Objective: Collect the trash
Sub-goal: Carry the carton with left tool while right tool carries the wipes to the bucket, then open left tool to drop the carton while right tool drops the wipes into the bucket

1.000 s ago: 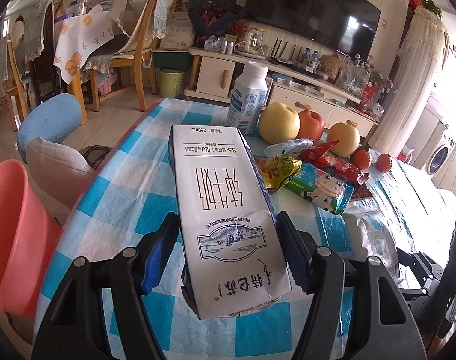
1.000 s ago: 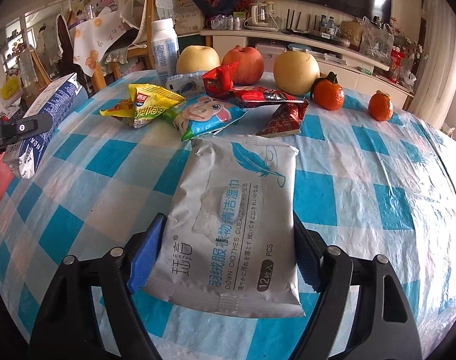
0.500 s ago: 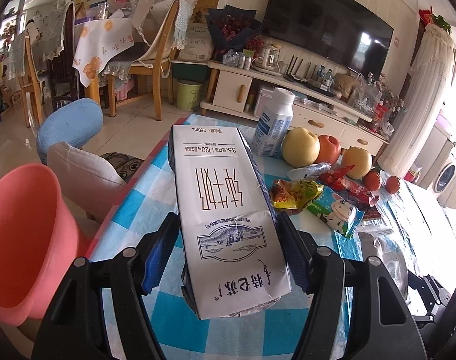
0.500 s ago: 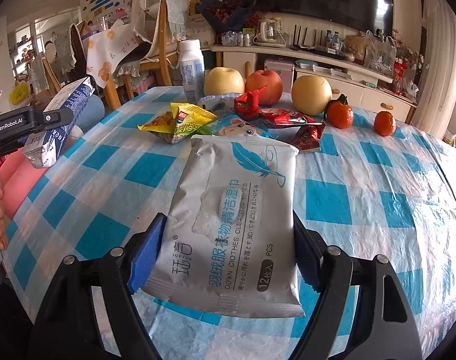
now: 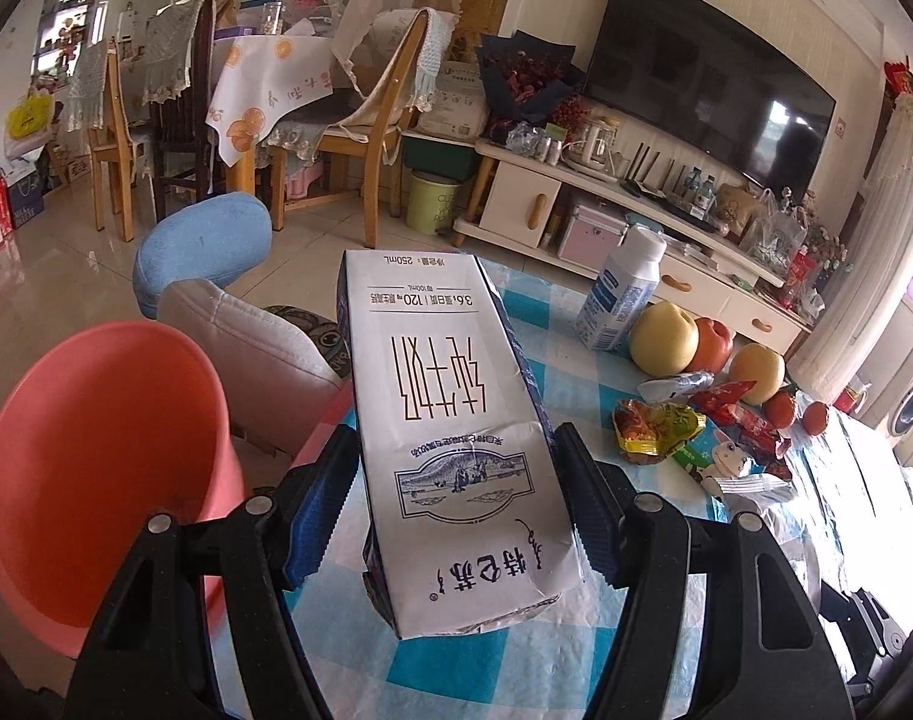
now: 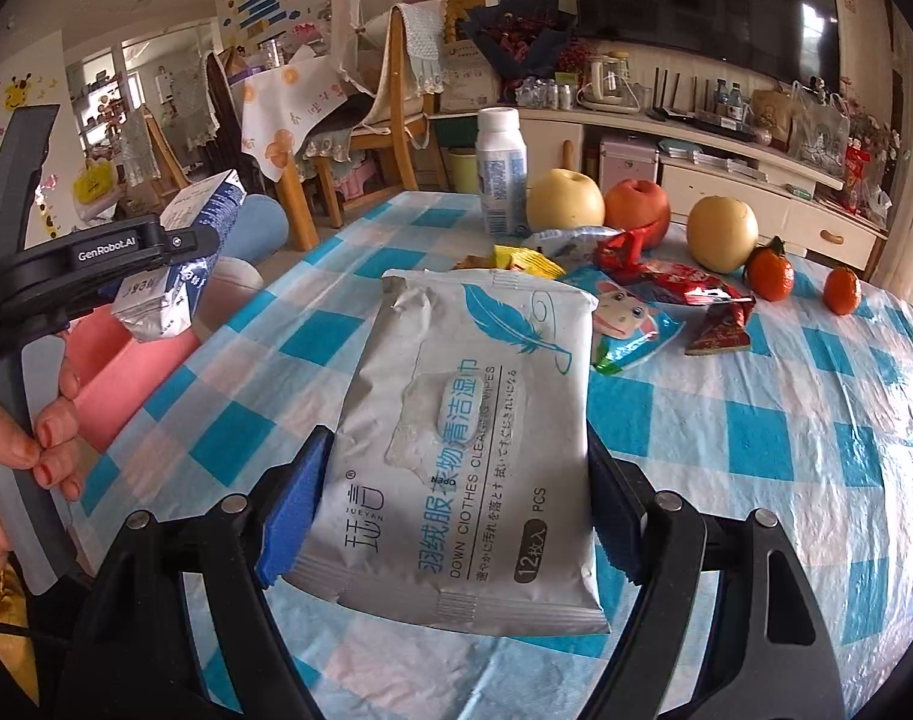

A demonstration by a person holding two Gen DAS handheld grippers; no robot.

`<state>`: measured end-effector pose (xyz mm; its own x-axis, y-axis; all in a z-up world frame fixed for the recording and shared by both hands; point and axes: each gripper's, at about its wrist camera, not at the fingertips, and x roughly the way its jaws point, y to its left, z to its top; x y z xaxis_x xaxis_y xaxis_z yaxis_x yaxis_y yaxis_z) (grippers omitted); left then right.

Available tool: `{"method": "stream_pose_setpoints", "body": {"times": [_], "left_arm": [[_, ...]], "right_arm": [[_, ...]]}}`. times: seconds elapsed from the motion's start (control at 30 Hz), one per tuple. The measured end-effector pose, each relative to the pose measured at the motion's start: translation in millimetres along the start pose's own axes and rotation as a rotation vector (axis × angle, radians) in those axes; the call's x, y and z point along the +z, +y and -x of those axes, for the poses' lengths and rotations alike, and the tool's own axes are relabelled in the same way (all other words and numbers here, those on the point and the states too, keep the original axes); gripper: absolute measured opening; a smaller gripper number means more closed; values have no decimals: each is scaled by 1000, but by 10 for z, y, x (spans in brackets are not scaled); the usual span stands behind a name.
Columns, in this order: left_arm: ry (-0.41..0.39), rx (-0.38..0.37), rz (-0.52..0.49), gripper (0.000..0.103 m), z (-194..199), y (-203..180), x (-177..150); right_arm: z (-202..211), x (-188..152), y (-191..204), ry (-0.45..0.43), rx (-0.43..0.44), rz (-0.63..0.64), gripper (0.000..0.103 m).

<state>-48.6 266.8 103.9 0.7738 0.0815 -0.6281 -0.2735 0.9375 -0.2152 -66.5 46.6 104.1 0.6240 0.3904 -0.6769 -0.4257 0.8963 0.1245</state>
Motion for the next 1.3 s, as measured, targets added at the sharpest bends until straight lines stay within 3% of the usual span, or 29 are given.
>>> {"method": "stream_pose_setpoints", "body": {"times": [0.3, 0.93, 1.3], "left_arm": [[-27, 94, 78, 68, 134, 454, 116], [-54, 293, 379, 67, 348, 1809, 268], [-15, 292, 469, 67, 257, 2159, 231]], "right_arm": [[-105, 238, 629, -7, 108, 82, 79], [-479, 618, 2203, 11, 278, 366, 79], [-797, 674, 2687, 44, 287, 467, 79]]}}
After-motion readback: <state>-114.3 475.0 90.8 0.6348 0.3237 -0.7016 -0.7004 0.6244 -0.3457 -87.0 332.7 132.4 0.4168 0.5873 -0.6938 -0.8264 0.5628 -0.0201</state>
